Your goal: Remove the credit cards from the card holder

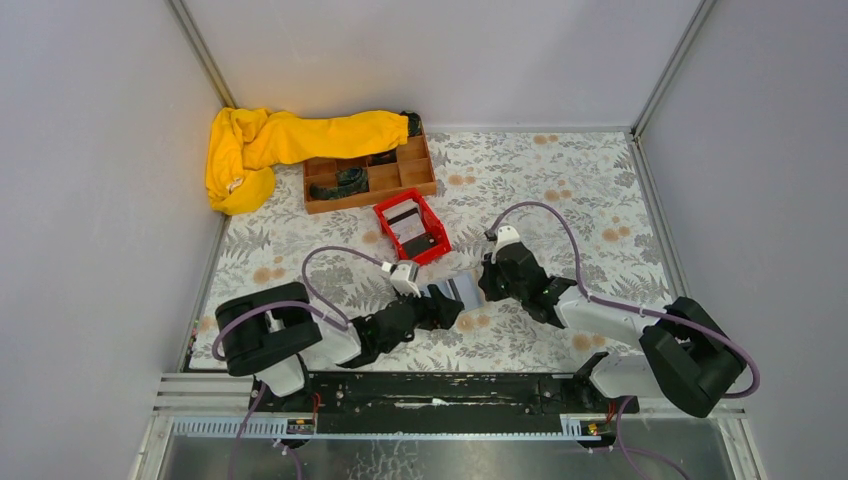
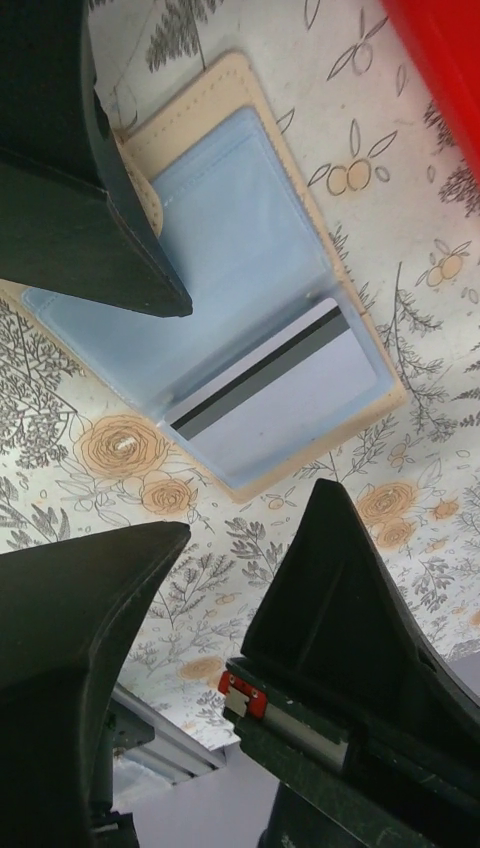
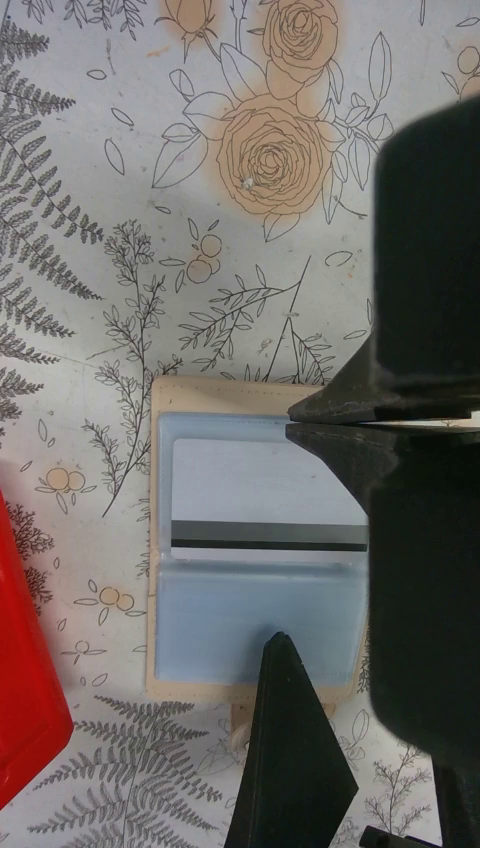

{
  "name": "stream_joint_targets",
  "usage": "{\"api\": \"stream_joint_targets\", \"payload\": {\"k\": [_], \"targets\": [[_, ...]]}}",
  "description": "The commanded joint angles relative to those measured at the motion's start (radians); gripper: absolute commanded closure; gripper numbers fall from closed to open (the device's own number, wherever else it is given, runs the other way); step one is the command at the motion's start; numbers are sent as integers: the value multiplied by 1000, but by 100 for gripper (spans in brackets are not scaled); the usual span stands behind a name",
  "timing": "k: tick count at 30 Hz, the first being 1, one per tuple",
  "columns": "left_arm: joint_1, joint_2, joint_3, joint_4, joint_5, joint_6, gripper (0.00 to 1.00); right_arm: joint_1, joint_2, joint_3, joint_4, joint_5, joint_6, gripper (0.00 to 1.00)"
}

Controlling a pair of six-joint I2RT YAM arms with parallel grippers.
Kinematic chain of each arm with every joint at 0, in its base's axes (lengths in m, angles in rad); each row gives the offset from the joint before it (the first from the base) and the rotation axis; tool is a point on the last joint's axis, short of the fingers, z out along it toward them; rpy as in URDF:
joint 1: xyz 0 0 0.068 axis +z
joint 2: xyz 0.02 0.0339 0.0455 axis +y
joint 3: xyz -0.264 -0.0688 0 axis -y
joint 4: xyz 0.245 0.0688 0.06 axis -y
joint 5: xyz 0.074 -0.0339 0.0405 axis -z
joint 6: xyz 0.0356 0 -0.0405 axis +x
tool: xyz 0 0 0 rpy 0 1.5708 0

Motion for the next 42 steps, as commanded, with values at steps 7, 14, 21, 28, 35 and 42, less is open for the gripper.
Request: {"api": "stream_joint_targets", "payload": {"k": [7, 14, 21, 28, 35, 42], "targets": [[27, 74, 105, -85, 81, -160, 19, -5, 41, -6, 64, -25, -20, 99], [53, 132, 122, -106, 107, -193, 19, -5, 78, -15, 75, -57, -10, 99], [87, 199, 75, 66, 171, -238, 19, -5, 117, -18, 100, -104, 7, 99], [111, 205, 43, 136, 182, -235, 19, -5, 139, -19, 117, -140, 11, 100], [115, 201, 29, 173, 178, -256, 39, -5, 148, -20, 121, -143, 14, 100], [118, 225, 9, 205, 171, -300, 58, -5, 156, -22, 125, -135, 14, 100]]}}
